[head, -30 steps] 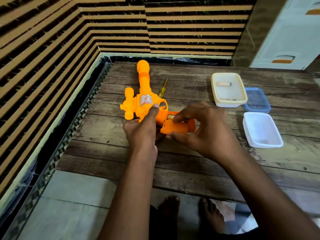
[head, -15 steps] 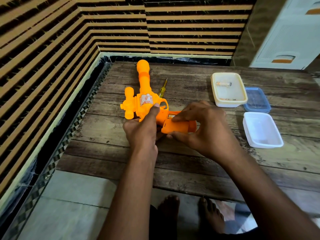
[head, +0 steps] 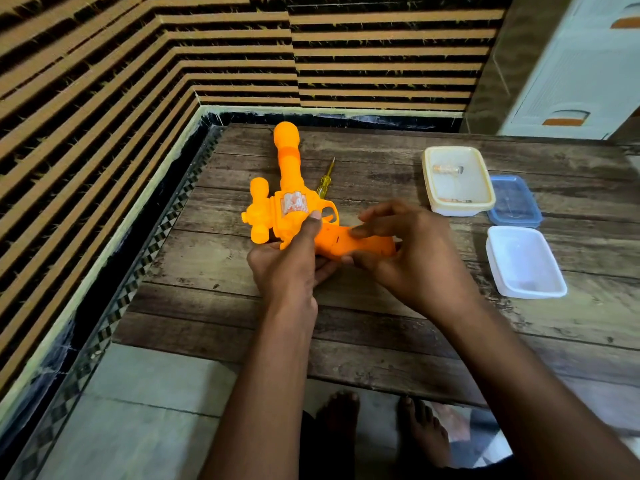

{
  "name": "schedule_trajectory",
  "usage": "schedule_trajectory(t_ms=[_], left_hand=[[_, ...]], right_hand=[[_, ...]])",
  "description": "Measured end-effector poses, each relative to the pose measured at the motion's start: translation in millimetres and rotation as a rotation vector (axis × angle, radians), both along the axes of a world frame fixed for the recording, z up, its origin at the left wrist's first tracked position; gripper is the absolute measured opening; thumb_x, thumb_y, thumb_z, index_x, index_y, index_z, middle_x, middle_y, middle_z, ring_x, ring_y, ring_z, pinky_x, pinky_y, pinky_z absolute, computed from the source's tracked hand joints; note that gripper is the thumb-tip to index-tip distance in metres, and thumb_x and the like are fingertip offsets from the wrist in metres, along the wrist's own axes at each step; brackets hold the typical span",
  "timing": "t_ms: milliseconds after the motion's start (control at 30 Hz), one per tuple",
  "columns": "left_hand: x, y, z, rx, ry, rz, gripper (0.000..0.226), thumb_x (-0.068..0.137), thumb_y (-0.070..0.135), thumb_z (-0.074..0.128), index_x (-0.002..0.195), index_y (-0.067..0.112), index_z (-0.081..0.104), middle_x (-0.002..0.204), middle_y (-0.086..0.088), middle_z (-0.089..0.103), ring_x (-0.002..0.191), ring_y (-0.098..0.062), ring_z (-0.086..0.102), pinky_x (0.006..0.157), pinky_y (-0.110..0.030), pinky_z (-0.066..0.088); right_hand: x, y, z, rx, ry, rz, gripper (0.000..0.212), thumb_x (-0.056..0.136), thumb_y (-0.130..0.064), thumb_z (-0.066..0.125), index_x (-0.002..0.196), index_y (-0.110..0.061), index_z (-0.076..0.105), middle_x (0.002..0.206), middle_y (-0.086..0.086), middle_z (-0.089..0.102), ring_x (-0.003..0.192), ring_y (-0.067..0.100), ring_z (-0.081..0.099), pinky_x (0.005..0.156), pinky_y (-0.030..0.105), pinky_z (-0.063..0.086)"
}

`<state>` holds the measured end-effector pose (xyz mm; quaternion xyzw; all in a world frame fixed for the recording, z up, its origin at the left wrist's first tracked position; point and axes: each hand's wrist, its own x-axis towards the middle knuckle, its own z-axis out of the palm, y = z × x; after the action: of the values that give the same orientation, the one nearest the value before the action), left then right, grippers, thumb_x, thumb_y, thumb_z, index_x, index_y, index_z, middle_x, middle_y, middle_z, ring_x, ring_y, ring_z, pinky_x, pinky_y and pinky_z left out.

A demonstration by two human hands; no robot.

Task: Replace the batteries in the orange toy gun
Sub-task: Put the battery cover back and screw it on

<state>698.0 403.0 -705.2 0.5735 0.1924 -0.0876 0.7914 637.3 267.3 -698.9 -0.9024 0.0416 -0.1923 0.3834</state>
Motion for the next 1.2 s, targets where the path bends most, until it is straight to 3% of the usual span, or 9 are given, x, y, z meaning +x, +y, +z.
schedule_trajectory(t_ms=[167, 233, 367, 500, 633, 800, 933, 1067, 1200], left_hand=[[-5, -2, 0, -0.004, 0.005, -0.003, 0.013, 0.086, 0.015, 0.081, 0.092, 0.012, 0.070, 0.081, -0.009, 0.078, 0.059, -0.030, 0.075, 0.052, -0.036, 0.060], [-5, -2, -1, -0.001, -0.001, -0.001, 0.013, 0.085, 0.015, 0.082, 0.091, 0.013, 0.070, 0.082, -0.010, 0.078, 0.062, -0.031, 0.076, 0.053, -0.036, 0.060], [-6, 1, 0, -0.009, -0.001, -0.008, 0.014, 0.085, 0.015, 0.082, 0.092, 0.012, 0.071, 0.083, -0.011, 0.079, 0.060, -0.029, 0.075, 0.053, -0.034, 0.059], [-11, 2, 4, -0.044, 0.006, -0.099, 0.019, 0.082, 0.007, 0.082, 0.098, 0.013, 0.073, 0.091, -0.012, 0.078, 0.064, -0.023, 0.074, 0.061, -0.035, 0.062], [-13, 1, 5, -0.071, 0.013, -0.103, 0.026, 0.079, 0.000, 0.081, 0.098, 0.017, 0.072, 0.104, -0.010, 0.078, 0.096, -0.030, 0.075, 0.063, -0.040, 0.064], [-15, -1, 6, -0.075, 0.047, -0.097, 0.029, 0.079, -0.001, 0.082, 0.094, 0.020, 0.068, 0.097, -0.006, 0.075, 0.089, -0.027, 0.073, 0.063, -0.041, 0.065], [-16, -3, 7, -0.060, 0.069, -0.072, 0.032, 0.078, 0.001, 0.083, 0.096, 0.021, 0.065, 0.099, -0.007, 0.074, 0.089, -0.028, 0.072, 0.063, -0.041, 0.064], [-18, -7, 6, -0.046, 0.070, -0.059, 0.032, 0.078, 0.001, 0.083, 0.094, 0.021, 0.064, 0.099, -0.007, 0.074, 0.092, -0.029, 0.072, 0.063, -0.040, 0.064], [-19, -8, 6, -0.035, 0.061, -0.056, 0.031, 0.080, 0.001, 0.082, 0.091, 0.021, 0.062, 0.094, -0.005, 0.073, 0.088, -0.028, 0.071, 0.063, -0.040, 0.063]], right_hand=[[3, 0, 3, -0.023, 0.045, -0.074, 0.031, 0.066, -0.020, 0.098, 0.094, -0.017, 0.085, 0.111, 0.002, 0.069, 0.096, 0.009, 0.061, 0.078, 0.000, 0.037], [3, 1, 3, -0.023, 0.051, -0.079, 0.032, 0.065, -0.019, 0.098, 0.093, -0.016, 0.085, 0.108, 0.003, 0.068, 0.094, 0.010, 0.061, 0.075, -0.002, 0.036], [2, 1, 3, -0.017, 0.050, -0.062, 0.034, 0.064, -0.022, 0.099, 0.095, -0.017, 0.085, 0.104, 0.002, 0.064, 0.092, 0.013, 0.061, 0.073, 0.003, 0.039], [0, -1, -2, 0.001, -0.010, -0.022, 0.027, 0.073, -0.021, 0.094, 0.099, -0.016, 0.085, 0.103, 0.003, 0.066, 0.094, 0.016, 0.064, 0.076, 0.026, 0.053], [-6, -14, 2, 0.050, -0.042, -0.004, 0.014, 0.092, -0.018, 0.075, 0.102, -0.016, 0.084, 0.105, -0.001, 0.073, 0.097, 0.005, 0.065, 0.085, 0.010, 0.046], [-25, -47, 16, -0.036, 0.222, -0.092, 0.034, 0.088, 0.008, 0.066, 0.093, -0.022, 0.082, 0.091, -0.006, 0.077, 0.089, 0.012, 0.072, 0.083, 0.033, 0.059], [-35, -60, 19, -0.189, 0.397, 0.014, 0.036, 0.083, 0.011, 0.067, 0.085, -0.022, 0.081, 0.080, -0.006, 0.075, 0.077, 0.006, 0.069, 0.070, 0.020, 0.052], [-37, -56, 16, -0.156, 0.500, 0.089, 0.038, 0.081, 0.013, 0.064, 0.087, -0.021, 0.078, 0.079, -0.004, 0.078, 0.075, 0.004, 0.075, 0.079, 0.027, 0.062], [-33, -50, 15, -0.113, 0.540, 0.108, 0.031, 0.082, 0.012, 0.069, 0.089, -0.016, 0.079, 0.082, -0.001, 0.079, 0.079, 0.008, 0.076, 0.077, 0.021, 0.058]])
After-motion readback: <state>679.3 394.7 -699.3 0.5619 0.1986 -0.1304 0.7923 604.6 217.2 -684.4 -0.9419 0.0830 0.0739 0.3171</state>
